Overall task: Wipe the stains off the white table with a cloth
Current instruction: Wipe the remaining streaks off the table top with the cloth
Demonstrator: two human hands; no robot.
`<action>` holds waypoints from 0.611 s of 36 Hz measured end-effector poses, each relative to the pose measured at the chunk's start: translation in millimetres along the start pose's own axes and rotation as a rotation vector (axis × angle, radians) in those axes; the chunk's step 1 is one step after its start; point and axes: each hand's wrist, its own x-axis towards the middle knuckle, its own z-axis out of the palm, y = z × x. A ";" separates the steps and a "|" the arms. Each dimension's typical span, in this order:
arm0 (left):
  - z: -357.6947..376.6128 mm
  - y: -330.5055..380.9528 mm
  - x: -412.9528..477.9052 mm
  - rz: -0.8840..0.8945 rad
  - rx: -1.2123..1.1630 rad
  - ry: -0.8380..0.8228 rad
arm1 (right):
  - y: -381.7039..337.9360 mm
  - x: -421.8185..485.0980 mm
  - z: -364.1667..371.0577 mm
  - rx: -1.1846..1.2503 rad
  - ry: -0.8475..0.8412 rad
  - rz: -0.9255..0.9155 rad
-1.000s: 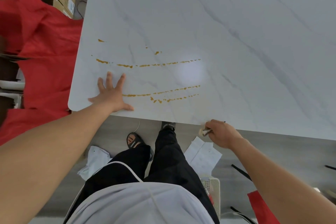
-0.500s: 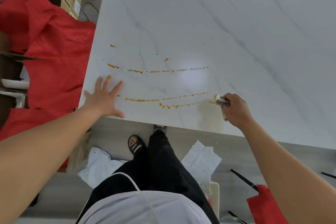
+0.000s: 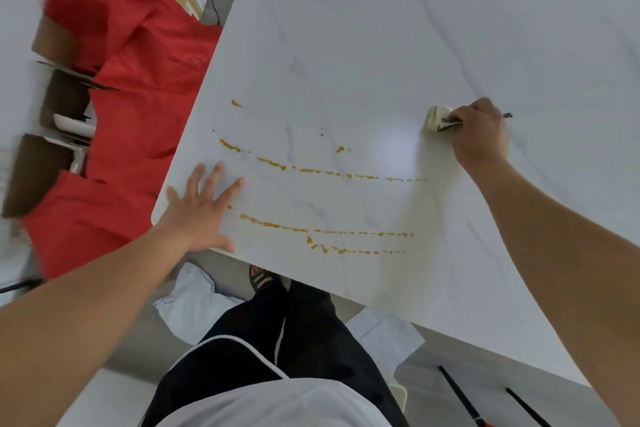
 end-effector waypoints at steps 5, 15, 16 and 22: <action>-4.4 2.9 -1.6 -0.020 0.012 -0.025 | -3.6 8.4 11.2 0.042 -0.068 -0.008; -8.7 4.2 -2.0 -0.022 0.005 -0.038 | 6.4 -30.7 33.1 0.216 -0.207 -0.163; -8.5 4.3 -2.1 -0.021 0.004 -0.037 | 6.2 -34.1 31.9 0.198 -0.262 -0.205; -7.8 4.2 -2.8 -0.029 0.000 -0.027 | 1.4 -25.4 23.3 0.174 -0.334 -0.195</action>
